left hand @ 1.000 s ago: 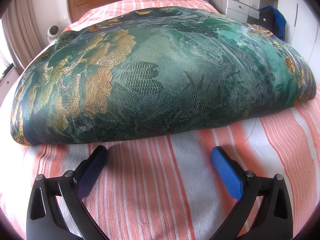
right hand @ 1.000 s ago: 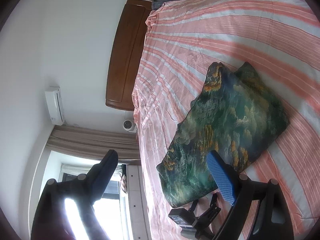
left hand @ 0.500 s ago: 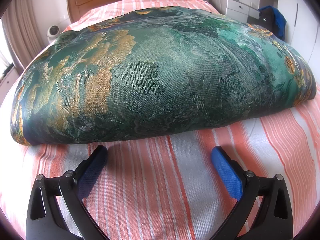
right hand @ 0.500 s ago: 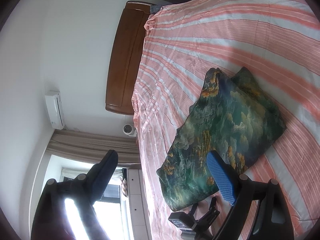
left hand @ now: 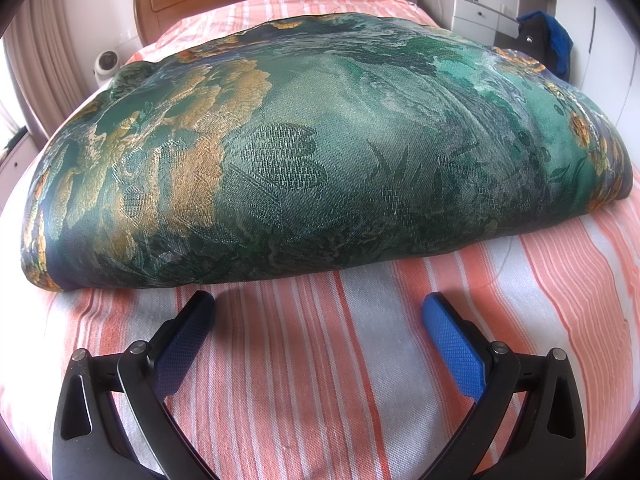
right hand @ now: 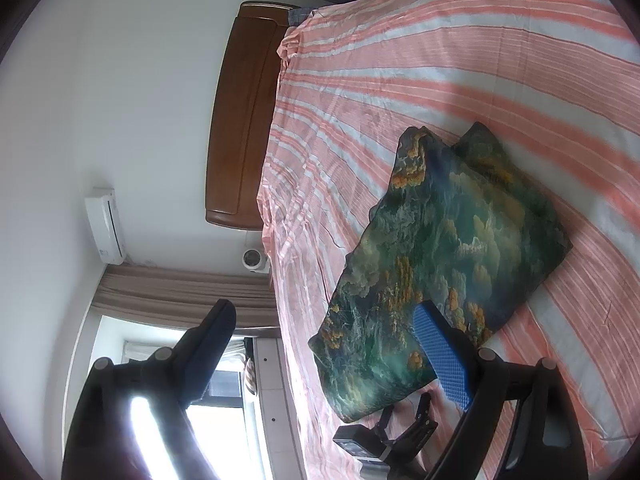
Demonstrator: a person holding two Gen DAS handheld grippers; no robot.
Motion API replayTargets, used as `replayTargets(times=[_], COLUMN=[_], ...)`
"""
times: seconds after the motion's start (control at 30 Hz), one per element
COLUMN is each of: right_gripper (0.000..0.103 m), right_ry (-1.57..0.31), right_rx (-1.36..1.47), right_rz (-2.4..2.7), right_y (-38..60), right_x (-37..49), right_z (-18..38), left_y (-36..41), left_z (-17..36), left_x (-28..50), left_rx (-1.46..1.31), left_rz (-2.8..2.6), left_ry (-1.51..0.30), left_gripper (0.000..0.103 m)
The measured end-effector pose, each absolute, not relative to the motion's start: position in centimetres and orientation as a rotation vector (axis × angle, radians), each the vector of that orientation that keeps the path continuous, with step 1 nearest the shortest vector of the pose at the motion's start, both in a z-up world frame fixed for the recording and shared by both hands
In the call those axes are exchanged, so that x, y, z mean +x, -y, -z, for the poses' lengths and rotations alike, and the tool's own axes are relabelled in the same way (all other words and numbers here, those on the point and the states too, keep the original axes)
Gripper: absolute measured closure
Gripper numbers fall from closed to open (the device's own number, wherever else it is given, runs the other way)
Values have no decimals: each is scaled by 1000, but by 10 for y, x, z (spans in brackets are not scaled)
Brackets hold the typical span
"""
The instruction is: Fold large clothes
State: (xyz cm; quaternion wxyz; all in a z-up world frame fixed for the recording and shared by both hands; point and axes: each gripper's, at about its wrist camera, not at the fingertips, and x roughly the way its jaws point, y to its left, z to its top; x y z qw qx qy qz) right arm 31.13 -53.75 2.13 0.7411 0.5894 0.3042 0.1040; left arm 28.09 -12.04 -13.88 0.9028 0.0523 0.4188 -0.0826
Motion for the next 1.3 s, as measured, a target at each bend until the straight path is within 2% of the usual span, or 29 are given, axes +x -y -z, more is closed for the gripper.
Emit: replayTargets(times=[0.83, 1.3], right_gripper=[13, 13], right_ry=[-654, -715], right_rx=[1282, 1197], right_rz=[-236, -192], right_y=[539, 545], right_x=[313, 309], right_z=[-26, -17], left_y=[120, 121], left_z=[139, 139], left_x=[281, 281], left_rx=[108, 108], left_rz=[171, 171], left_ry=[-866, -866], left_gripper=[0, 0])
